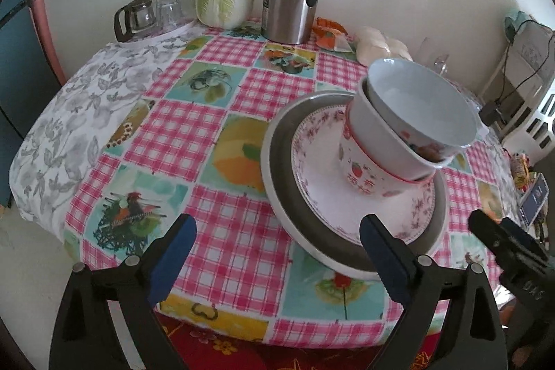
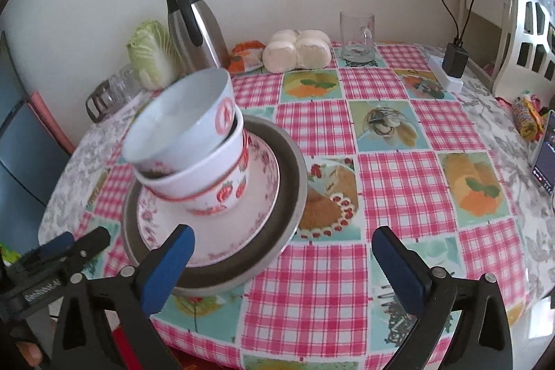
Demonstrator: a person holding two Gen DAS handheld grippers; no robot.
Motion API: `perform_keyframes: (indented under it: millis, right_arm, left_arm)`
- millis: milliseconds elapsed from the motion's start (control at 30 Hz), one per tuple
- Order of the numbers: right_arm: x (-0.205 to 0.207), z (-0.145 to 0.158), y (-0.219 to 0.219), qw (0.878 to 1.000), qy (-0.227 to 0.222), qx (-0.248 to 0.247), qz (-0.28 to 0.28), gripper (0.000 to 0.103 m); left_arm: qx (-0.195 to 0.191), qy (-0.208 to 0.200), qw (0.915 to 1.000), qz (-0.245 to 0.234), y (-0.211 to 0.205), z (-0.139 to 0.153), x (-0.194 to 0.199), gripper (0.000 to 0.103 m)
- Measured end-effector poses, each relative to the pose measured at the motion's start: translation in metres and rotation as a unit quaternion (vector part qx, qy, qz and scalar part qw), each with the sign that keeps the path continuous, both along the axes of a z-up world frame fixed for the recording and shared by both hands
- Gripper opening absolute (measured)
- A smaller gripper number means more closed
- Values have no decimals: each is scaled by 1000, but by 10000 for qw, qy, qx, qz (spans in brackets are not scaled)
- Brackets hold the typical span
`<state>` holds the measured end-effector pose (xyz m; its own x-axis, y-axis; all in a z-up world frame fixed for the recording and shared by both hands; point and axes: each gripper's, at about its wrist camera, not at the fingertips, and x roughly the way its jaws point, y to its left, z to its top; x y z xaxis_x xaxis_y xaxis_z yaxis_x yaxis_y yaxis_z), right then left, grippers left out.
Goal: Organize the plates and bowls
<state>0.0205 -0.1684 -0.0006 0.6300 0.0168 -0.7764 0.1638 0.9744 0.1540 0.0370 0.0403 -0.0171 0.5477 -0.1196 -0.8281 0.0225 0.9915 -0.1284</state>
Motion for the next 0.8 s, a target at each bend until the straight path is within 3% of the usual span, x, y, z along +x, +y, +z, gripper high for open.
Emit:
perform_keyframes:
  millis: [367, 500, 800]
  right_arm:
    - [-20, -8, -2, 9997, 78, -221, -75, 103]
    - [-27, -8, -2, 9996, 83, -262, -114, 103]
    - [-38, -8, -7, 9994, 103, -281, -181, 103]
  left_arm:
    - [455, -1, 9990, 11, -4, 1, -14, 95]
    - [636, 211, 9977, 4, -8, -5, -17, 95]
    - [699, 354, 9969, -31, -10, -9, -24, 95]
